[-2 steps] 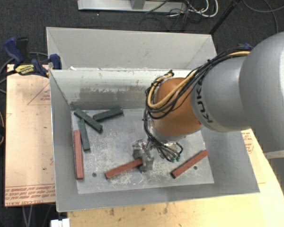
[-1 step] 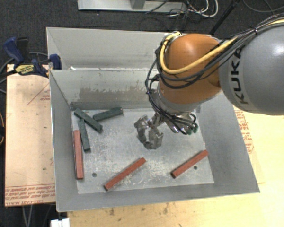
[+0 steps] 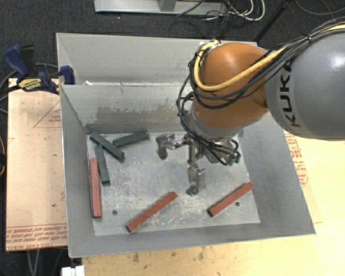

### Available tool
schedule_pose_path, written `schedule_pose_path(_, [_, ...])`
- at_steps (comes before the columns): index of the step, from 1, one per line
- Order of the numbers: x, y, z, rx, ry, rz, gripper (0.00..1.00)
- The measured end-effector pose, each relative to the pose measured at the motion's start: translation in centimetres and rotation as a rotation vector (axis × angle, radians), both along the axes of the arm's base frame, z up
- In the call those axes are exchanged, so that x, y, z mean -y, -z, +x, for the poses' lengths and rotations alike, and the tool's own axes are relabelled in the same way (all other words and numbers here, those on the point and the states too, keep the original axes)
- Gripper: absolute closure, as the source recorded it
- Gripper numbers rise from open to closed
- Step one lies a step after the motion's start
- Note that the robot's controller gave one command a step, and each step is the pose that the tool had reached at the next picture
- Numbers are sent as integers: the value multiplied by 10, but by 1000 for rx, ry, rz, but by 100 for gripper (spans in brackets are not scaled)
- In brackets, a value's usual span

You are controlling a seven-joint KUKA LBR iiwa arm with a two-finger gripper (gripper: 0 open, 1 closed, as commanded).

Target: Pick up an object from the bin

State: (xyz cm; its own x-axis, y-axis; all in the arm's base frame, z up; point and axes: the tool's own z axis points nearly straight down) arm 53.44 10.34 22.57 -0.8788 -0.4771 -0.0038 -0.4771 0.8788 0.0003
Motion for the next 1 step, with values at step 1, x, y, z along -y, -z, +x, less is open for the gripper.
schedule_pose_path(1, [-46,156,-31,-7,5,-1,0])
